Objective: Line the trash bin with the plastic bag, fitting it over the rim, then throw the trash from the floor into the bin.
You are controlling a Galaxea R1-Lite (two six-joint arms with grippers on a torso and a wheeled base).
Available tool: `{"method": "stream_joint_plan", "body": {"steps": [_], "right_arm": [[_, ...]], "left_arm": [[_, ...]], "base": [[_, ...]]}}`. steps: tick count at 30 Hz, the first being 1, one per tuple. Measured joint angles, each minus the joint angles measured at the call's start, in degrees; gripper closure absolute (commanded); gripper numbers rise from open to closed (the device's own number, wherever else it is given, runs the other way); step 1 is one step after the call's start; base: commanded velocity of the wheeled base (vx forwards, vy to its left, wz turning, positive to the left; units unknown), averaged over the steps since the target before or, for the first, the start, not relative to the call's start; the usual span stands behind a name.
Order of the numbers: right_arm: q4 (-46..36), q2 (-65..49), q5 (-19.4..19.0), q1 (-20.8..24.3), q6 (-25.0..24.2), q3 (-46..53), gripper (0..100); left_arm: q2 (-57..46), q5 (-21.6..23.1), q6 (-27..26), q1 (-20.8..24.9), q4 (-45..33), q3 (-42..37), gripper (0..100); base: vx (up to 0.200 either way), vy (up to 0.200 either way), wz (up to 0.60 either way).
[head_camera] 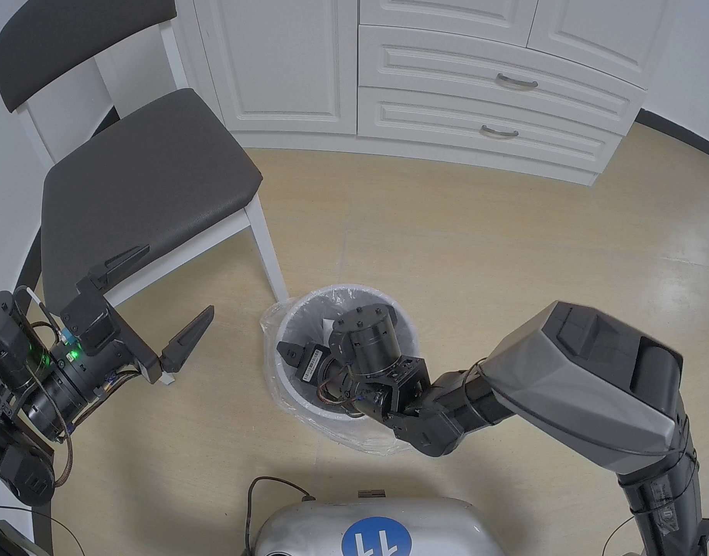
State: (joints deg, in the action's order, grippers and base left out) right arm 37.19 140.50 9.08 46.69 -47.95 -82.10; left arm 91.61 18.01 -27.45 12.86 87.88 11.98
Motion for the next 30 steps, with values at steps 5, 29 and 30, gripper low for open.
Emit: {"method": "stream_joint_plan", "body": {"steps": [5, 29, 30], "right_arm": [[5.45, 2.61, -0.46, -0.26, -0.01, -0.06, 0], [6.81, 7.94, 4.82, -3.32, 0.95, -7.84, 0], [6.79, 6.52, 4.84, -3.19, 1.26, -6.62, 0]], "left_arm": [[0.15, 0.00, -0.02, 0.04, 0.00, 0.05, 0], [0.76, 0.00, -0.05, 0.23, -0.02, 0.11, 0], [0.76, 0.00, -0.05, 0.28, 0.00, 0.11, 0]], "base": [[0.000, 0.000, 0.00], [0.000, 0.000, 0.00], [0.000, 0.000, 0.00]]}}
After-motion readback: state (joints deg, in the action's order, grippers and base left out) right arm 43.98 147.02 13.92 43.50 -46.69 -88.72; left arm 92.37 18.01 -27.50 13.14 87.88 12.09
